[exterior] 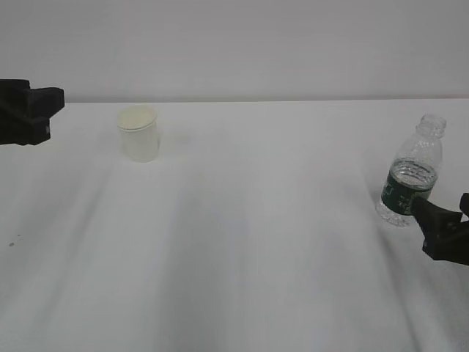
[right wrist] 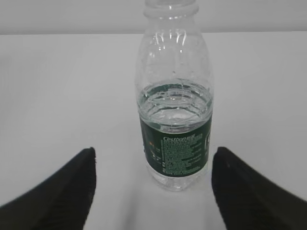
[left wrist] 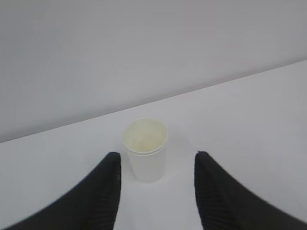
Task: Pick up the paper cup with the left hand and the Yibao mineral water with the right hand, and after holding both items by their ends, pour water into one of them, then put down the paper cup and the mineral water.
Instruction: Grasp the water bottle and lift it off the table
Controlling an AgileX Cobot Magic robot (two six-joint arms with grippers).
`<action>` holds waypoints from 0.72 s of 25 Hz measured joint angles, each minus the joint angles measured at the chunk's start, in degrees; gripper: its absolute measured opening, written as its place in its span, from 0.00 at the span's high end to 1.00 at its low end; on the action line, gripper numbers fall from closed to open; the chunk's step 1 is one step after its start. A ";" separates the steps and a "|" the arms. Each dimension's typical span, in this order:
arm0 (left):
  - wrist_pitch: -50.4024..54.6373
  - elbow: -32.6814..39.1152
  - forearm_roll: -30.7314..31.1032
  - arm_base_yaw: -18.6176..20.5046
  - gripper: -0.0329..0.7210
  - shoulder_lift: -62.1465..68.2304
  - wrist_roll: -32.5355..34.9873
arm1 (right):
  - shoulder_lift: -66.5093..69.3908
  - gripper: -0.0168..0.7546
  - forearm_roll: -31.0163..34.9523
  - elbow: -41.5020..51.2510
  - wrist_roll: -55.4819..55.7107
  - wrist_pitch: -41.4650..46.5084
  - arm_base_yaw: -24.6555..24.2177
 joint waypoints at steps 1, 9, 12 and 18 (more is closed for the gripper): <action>0.00 0.00 0.00 0.00 0.48 0.00 0.00 | 0.10 0.21 0.00 0.00 0.00 0.00 0.00; -0.08 0.00 0.13 0.00 0.48 0.00 0.00 | 0.51 0.15 -0.10 0.00 0.00 0.00 0.00; -0.08 0.00 0.13 0.00 0.48 0.00 0.00 | 0.51 0.17 -0.10 0.00 0.00 0.00 0.00; -0.08 0.00 0.13 0.00 0.48 0.00 0.00 | 0.51 0.17 0.23 0.00 0.68 0.00 0.00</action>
